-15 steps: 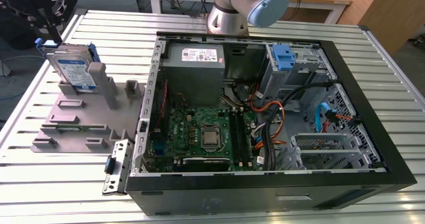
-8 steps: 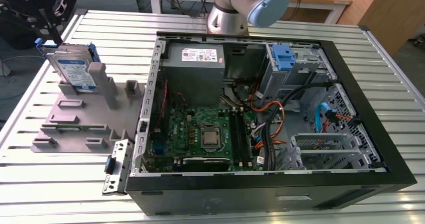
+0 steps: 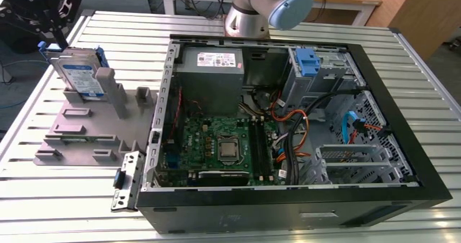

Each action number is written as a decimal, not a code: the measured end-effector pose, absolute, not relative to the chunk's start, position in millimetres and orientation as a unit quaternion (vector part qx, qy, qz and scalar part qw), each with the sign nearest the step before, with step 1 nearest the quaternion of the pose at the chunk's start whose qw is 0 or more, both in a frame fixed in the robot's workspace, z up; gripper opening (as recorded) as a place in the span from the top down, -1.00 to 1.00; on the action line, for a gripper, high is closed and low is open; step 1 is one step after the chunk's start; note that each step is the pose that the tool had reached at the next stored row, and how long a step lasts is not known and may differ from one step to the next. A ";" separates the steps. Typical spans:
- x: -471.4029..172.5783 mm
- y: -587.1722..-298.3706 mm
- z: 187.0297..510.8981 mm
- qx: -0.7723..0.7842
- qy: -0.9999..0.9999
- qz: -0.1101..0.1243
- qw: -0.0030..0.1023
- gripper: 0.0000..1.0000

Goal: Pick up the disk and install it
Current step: 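Pick up the disk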

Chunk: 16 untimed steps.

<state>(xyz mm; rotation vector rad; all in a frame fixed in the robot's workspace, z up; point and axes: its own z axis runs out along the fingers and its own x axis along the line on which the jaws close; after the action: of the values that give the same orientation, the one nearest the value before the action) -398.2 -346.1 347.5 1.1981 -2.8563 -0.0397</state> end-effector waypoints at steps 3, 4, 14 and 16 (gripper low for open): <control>-398.2 -346.1 347.2 0.411 -0.911 -0.012 0.022 0.79; -398.2 -346.1 347.1 0.420 -0.907 -0.012 0.022 0.79; -398.2 -346.1 346.0 0.497 -0.867 -0.010 0.023 0.79; -398.2 -346.1 345.8 0.512 -0.858 -0.010 0.024 0.79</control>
<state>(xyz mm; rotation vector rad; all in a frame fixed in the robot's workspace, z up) -398.2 -346.1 345.8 1.5859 -2.6570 -0.0297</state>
